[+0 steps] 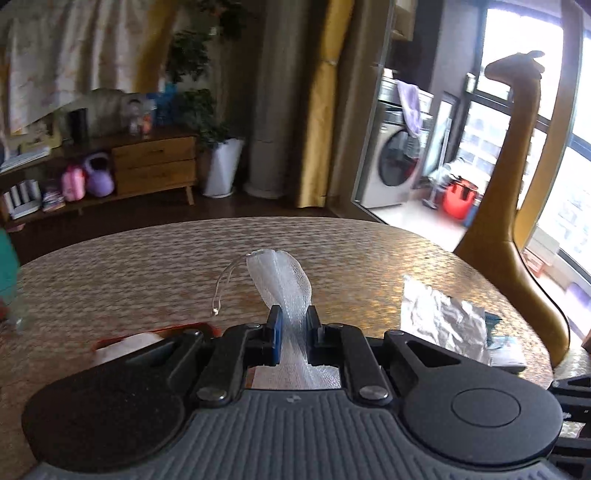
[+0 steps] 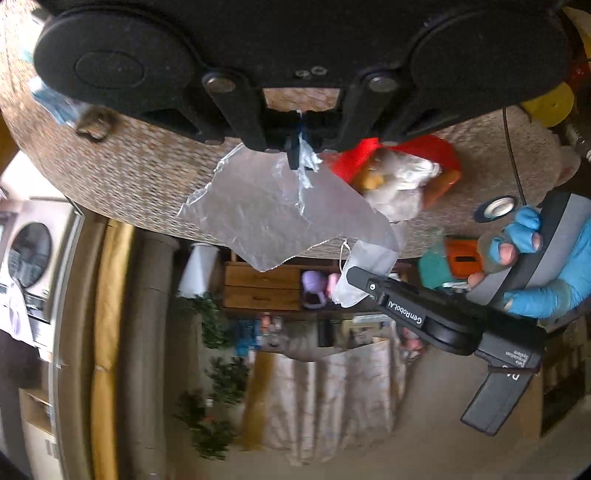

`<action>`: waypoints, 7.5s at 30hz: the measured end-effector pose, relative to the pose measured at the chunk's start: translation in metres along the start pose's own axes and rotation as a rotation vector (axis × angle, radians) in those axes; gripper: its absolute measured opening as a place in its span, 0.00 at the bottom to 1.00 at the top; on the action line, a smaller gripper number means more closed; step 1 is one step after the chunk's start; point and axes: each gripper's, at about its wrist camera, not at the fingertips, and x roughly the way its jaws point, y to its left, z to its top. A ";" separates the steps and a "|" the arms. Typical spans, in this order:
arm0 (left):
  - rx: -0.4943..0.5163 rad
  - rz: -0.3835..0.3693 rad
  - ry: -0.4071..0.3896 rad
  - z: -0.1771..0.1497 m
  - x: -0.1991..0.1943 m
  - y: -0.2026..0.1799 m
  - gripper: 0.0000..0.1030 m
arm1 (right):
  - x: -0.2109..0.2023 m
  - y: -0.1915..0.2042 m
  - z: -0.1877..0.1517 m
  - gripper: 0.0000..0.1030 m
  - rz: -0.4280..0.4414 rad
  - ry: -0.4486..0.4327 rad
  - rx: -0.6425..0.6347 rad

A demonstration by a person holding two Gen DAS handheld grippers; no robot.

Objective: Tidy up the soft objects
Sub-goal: 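Carry the mesh bag and plastic bag to the red box and lower them, then open both tools to release the bags into the box, then move both tools to the brown hair tie and white sachet, then grasp the brown hair tie with the left tool while the right tool grasps the white sachet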

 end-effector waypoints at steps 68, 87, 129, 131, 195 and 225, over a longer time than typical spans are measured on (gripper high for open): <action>-0.102 0.210 0.271 -0.091 0.101 0.147 0.12 | 0.260 0.089 0.022 0.19 0.076 0.325 -0.002; -0.126 0.224 0.239 -0.086 0.076 0.141 0.24 | 0.225 0.085 0.025 0.49 0.105 0.289 0.013; 0.031 -0.033 0.054 -0.061 -0.013 -0.046 0.83 | 0.001 -0.035 -0.011 0.99 -0.015 0.035 0.359; 0.031 -0.060 0.053 -0.060 -0.008 -0.058 0.84 | -0.008 -0.046 -0.017 0.99 -0.046 0.022 0.372; 0.238 -0.152 0.234 -0.039 0.330 -0.281 1.00 | 0.057 -0.389 -0.131 0.91 -0.326 0.310 0.362; 0.242 -0.145 0.218 -0.046 0.346 -0.298 0.29 | 0.091 -0.366 -0.133 0.48 -0.342 0.301 0.227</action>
